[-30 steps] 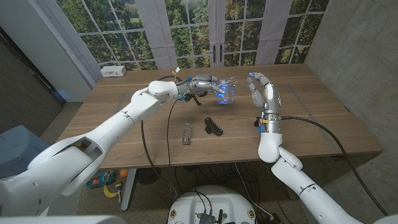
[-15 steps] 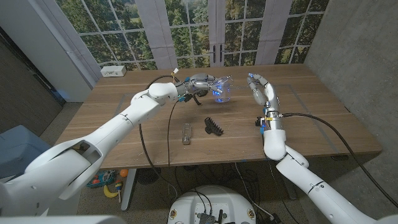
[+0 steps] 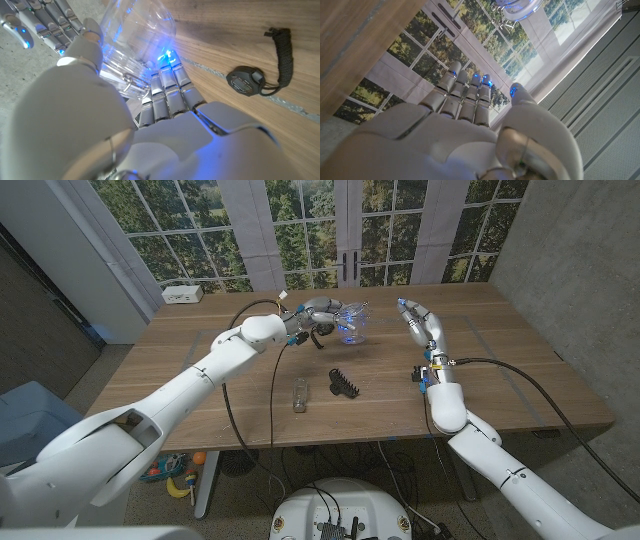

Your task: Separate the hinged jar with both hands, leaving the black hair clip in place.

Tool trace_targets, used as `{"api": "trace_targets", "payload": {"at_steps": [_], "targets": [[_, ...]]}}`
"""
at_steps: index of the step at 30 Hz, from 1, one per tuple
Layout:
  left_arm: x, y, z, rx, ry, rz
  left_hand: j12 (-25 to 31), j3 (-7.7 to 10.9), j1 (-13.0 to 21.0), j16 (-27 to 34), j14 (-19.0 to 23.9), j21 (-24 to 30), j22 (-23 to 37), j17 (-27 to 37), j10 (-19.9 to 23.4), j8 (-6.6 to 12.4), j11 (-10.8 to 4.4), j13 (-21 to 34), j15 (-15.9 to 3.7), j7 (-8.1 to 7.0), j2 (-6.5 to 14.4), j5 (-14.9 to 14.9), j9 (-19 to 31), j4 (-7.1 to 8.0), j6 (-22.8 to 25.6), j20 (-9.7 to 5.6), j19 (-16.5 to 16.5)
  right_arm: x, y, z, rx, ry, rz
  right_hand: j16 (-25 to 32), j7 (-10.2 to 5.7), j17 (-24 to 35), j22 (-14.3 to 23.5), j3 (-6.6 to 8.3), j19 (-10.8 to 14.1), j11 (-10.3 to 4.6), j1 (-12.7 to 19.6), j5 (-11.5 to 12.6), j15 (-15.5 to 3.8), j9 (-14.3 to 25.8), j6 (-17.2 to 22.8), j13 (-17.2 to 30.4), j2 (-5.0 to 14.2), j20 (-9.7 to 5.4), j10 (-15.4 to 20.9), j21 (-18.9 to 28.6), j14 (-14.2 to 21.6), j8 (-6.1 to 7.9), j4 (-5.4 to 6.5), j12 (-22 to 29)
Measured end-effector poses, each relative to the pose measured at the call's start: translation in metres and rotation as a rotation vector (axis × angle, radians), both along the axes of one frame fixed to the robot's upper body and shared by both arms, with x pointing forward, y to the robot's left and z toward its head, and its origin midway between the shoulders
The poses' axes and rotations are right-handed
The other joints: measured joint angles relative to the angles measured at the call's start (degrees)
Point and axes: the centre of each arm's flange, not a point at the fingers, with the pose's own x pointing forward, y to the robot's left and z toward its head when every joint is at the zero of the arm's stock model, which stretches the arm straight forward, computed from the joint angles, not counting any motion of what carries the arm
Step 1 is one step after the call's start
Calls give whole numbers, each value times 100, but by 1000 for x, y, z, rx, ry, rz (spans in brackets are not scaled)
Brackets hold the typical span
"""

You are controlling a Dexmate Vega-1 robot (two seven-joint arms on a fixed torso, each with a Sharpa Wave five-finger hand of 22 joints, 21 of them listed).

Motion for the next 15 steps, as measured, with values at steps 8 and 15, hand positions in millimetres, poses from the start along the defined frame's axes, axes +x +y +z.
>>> {"api": "trace_targets", "payload": {"at_steps": [8,15], "targets": [[5,4,-2,24,-74,109,0,0,0,-23,0,33,-27,4,6,0,6,0,0,0,0,-22,0,0,0,-2,-61,6,-4,4,27,50,76,-21,72,-26,0,-17,-41,58,-56,0,1,-14,-134,-62,34,42,-120,-44,-63,-24,-17,-20],[10,0,-12,39,-71,129,0,26,-1,-44,2,71,-44,5,6,0,6,0,0,0,0,-38,-1,-26,0,-2,-62,11,-4,3,53,92,139,-42,100,-27,-19,-32,-81,78,-78,0,-10,-13,-245,-87,57,82,-202,-44,-114,-43,-32,-42]]}}
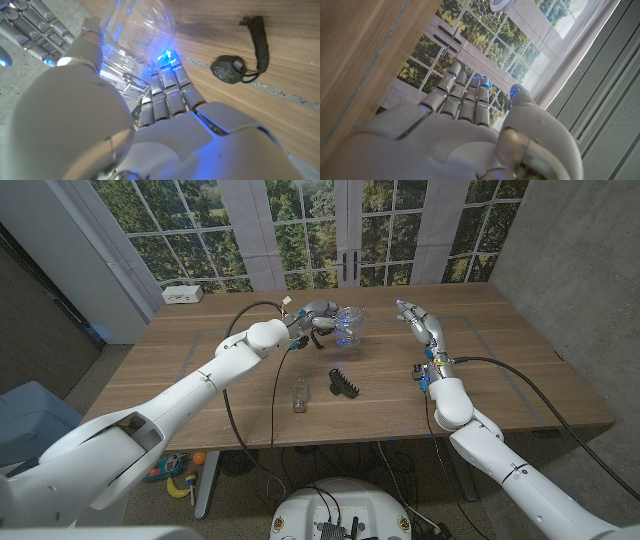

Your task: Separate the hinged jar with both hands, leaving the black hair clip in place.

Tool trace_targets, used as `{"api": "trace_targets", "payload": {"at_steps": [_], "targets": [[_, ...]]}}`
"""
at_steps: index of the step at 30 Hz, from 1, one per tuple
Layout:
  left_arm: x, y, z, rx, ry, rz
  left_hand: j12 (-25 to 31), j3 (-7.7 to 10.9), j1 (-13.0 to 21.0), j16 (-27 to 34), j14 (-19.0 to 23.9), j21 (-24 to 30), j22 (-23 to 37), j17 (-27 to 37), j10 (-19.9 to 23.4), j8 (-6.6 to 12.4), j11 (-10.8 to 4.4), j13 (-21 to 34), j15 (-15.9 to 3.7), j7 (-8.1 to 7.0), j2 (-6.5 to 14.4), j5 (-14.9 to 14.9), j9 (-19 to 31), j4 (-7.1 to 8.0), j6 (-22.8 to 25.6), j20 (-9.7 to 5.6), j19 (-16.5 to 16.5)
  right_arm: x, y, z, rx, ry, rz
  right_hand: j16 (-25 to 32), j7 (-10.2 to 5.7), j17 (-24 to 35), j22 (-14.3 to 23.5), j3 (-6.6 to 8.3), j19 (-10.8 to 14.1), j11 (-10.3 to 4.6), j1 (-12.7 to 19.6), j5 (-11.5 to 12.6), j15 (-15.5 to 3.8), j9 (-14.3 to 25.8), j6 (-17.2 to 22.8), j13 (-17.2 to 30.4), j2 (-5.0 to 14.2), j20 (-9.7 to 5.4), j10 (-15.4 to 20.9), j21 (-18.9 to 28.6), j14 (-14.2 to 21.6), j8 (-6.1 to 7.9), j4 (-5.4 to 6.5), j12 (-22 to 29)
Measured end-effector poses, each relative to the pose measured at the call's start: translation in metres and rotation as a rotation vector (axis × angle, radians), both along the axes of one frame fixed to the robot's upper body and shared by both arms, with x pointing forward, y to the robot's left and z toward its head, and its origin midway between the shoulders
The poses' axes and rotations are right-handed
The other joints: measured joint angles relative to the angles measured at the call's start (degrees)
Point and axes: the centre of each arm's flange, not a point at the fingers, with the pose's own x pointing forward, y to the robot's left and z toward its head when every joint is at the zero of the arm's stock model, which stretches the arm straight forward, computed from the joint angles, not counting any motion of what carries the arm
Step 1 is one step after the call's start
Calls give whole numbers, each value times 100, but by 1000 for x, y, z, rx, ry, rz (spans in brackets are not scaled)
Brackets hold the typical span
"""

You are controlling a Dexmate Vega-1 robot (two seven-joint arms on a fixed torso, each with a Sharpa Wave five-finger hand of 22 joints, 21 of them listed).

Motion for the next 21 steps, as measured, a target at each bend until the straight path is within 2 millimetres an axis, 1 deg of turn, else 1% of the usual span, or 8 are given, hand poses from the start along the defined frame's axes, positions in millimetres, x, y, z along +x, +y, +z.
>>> {"api": "trace_targets", "payload": {"at_steps": [2,3,5,7,12,18,19,21], "targets": [[3,1,-1,16,-24,32,0,0,0,-6,38,15,4,0,0,0,0,0,2,0,0,6,-3,0,0,0,0,3,-2,1,8,11,15,0,17,0,-8,0,0,0,-2,0,0,0,-17,-21,0,0,0,0,0,0,0,0],[4,1,-2,21,-30,42,0,1,0,-7,38,15,5,0,0,0,0,0,3,0,0,10,-18,-1,0,0,0,4,-2,1,12,17,25,0,35,-7,-8,0,0,2,-36,0,0,0,-35,-27,34,0,-2,0,0,0,0,0],[5,-1,-4,24,-24,42,0,1,0,-9,38,37,5,0,0,0,0,0,3,0,0,20,-31,-1,0,1,0,5,-2,0,22,32,51,0,41,-27,-8,0,-20,36,-98,0,0,0,-41,-27,-23,21,-36,0,0,0,0,0],[7,-1,-5,40,-48,68,0,1,0,-23,38,38,5,0,0,0,0,0,2,0,0,22,-46,-1,0,-7,-11,8,-3,1,27,40,60,0,58,-28,-8,0,-21,41,-98,0,0,0,-57,-47,-23,21,-41,0,0,0,0,0],[10,-2,-9,61,-65,95,0,0,0,-40,38,56,9,0,0,0,0,0,2,0,0,23,-63,-1,0,-1,-43,11,-5,1,44,63,98,-23,73,-27,-4,0,-52,41,-129,0,20,1,-72,-59,7,53,-40,-33,-20,0,0,0],[13,-3,-14,74,-61,105,0,0,0,-74,39,81,-12,2,0,0,0,0,3,0,0,22,-80,0,0,-1,-60,13,-5,1,55,77,127,-23,103,-27,9,0,-52,41,-143,0,20,1,-102,-80,22,52,-40,-33,-19,0,0,0],[15,-2,-14,95,-79,135,0,0,0,-78,40,81,-13,2,0,0,0,0,3,0,0,22,-86,0,0,0,-61,17,-5,1,59,82,129,-23,103,-27,9,0,-52,41,-166,0,20,1,-102,-80,45,52,-40,-33,-19,0,0,0],[17,-1,-16,101,-79,141,0,2,-1,-89,41,81,-14,3,0,0,0,0,3,0,0,22,-97,-2,0,0,-61,18,-5,1,62,84,134,-23,103,-27,9,0,-52,41,-166,0,20,1,-102,-80,45,52,-40,-33,-19,0,0,0]]}}
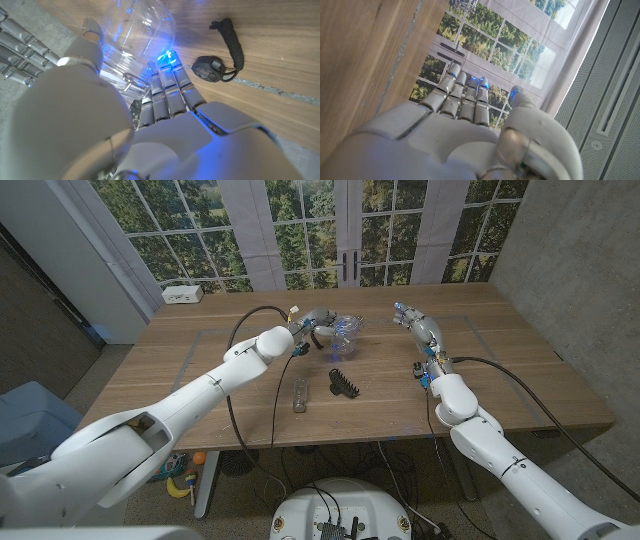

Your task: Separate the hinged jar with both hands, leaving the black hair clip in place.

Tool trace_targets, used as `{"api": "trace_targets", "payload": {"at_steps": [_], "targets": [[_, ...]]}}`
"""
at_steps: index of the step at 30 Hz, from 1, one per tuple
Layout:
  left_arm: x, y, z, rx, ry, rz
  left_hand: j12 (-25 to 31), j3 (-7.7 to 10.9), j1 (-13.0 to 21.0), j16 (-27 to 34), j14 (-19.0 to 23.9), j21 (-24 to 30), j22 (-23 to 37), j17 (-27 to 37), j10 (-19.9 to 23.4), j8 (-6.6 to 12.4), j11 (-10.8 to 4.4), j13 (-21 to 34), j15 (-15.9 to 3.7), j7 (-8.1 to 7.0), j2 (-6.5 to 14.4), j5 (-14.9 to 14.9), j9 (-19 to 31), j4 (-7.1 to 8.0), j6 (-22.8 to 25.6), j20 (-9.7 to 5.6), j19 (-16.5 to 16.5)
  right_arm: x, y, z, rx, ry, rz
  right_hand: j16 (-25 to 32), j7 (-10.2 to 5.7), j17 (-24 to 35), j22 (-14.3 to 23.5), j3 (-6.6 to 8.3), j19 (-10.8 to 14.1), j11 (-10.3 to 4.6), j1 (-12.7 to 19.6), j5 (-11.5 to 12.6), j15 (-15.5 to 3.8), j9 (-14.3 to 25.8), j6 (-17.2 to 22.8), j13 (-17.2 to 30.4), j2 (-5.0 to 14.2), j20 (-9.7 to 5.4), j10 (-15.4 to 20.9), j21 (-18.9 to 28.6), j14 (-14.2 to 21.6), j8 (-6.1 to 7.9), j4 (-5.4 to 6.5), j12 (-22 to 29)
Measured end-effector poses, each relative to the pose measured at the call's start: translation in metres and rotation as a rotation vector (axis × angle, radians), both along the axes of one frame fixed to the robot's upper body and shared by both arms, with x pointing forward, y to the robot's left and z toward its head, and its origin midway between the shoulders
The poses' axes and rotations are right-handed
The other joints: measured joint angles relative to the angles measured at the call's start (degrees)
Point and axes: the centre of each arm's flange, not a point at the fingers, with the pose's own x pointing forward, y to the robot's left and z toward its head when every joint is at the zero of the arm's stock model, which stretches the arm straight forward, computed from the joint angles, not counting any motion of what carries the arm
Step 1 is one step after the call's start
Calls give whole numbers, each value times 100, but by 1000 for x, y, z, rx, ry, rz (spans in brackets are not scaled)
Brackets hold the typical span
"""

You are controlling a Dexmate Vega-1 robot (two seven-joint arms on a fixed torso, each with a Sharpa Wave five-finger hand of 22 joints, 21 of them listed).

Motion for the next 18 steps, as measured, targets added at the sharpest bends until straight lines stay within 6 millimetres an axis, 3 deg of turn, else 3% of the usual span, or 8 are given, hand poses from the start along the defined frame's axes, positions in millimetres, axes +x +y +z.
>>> {"api": "trace_targets", "payload": {"at_steps": [15,18], "targets": [[8,0,-8,61,1,45,-211,38,0,-512,213,216,-76,384,55,0,52,0,25,30,0,44,-167,-38,30,-25,-17,5,2,2,13,5,34,0,31,0,-1,-24,-19,0,-75,0,0,1,-30,-27,-76,20,1,0,0,0,-24,0],[9,-1,-8,77,-4,54,-329,-19,0,-668,319,260,-92,385,146,0,60,1,28,30,0,44,-216,19,30,-25,-16,6,3,2,14,2,38,0,33,1,-1,-24,-19,0,-105,0,0,1,-32,-27,-45,20,0,1,0,0,-24,0]]}}
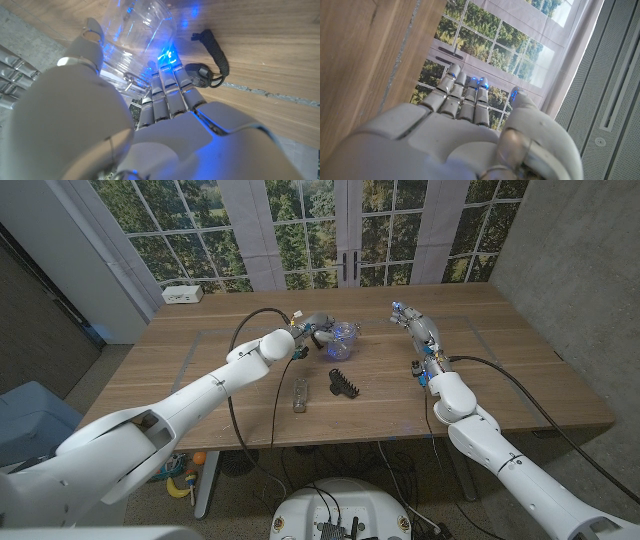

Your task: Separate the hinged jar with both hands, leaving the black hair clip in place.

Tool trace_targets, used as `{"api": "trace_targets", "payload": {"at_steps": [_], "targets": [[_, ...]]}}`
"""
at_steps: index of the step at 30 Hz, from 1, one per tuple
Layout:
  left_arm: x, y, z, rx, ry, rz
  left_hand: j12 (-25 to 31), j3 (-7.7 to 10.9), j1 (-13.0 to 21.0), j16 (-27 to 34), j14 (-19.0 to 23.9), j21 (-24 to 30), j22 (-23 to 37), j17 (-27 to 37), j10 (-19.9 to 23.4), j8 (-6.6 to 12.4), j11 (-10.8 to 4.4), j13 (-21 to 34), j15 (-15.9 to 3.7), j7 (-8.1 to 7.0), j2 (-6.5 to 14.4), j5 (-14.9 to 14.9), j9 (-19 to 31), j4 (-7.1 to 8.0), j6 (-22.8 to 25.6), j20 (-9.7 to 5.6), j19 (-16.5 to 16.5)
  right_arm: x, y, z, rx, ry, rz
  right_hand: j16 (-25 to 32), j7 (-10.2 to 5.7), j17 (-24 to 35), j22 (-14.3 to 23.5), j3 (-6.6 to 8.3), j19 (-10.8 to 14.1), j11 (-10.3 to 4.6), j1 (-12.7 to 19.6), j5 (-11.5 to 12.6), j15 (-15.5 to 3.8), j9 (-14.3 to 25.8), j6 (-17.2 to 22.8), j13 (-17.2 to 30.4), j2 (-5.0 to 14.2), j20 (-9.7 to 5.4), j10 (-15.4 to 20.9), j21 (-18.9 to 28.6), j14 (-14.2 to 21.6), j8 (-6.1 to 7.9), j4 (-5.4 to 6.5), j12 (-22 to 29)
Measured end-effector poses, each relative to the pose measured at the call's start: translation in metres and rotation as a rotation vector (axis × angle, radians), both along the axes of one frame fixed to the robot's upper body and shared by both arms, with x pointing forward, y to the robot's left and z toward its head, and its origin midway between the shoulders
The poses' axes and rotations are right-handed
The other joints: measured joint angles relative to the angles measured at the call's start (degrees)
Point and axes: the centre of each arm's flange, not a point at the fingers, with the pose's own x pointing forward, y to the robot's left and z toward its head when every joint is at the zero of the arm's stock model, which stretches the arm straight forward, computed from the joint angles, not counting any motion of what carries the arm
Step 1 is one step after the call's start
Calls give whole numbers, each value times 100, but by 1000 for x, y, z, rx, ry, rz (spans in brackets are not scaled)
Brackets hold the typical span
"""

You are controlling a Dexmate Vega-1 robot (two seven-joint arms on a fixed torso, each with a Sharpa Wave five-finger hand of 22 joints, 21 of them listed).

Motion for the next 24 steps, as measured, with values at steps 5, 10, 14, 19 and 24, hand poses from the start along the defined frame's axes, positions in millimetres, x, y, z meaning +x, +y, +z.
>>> {"api": "trace_targets", "payload": {"at_steps": [5,10,14,19,24], "targets": [[-2,-4,3,25,-11,4,-239,-65,-1,-314,167,54,-60,30,130,0,-4,0,-42,0,0,0,-183,65,0,0,1,0,0,1,3,-6,4,0,29,0,0,0,0,0,0,0,0,0,-29,-26,0,0,0,0,0,0,0,0],[-2,-5,3,58,-14,19,-472,-192,-1,-511,166,75,-93,95,138,0,-128,6,-218,-1,1,-72,-382,192,-1,-38,-45,0,0,1,8,-14,7,0,29,0,0,0,0,0,0,0,0,1,-29,-26,0,0,0,0,0,0,0,23],[-3,-7,3,96,-18,37,-722,-330,-89,-664,33,75,-96,-105,-77,-75,-429,570,-538,-3,-82,-116,-550,330,-3,16,-223,0,1,1,13,-18,8,27,29,0,-1,0,0,0,0,0,0,1,-29,-26,0,0,0,0,0,0,0,23],[-5,-8,3,135,-25,59,-855,-467,-609,-758,-406,-130,-146,-270,-375,-651,-862,767,-925,-354,-28,-116,-740,468,61,167,-674,-1,1,1,18,-26,11,26,29,1,0,-23,22,0,-28,0,-2,1,-29,-53,29,21,0,0,3,0,-23,45],[-7,-7,2,194,-33,104,-844,-658,-880,-779,-1343,-438,-170,-473,-1298,-1166,-958,418,-747,-588,64,-115,-830,481,-346,341,-1219,-1,1,1,23,-31,15,47,29,18,-1,-23,22,2,-38,0,-11,1,-28,-53,37,21,3,0,54,0,-23,45]]}}
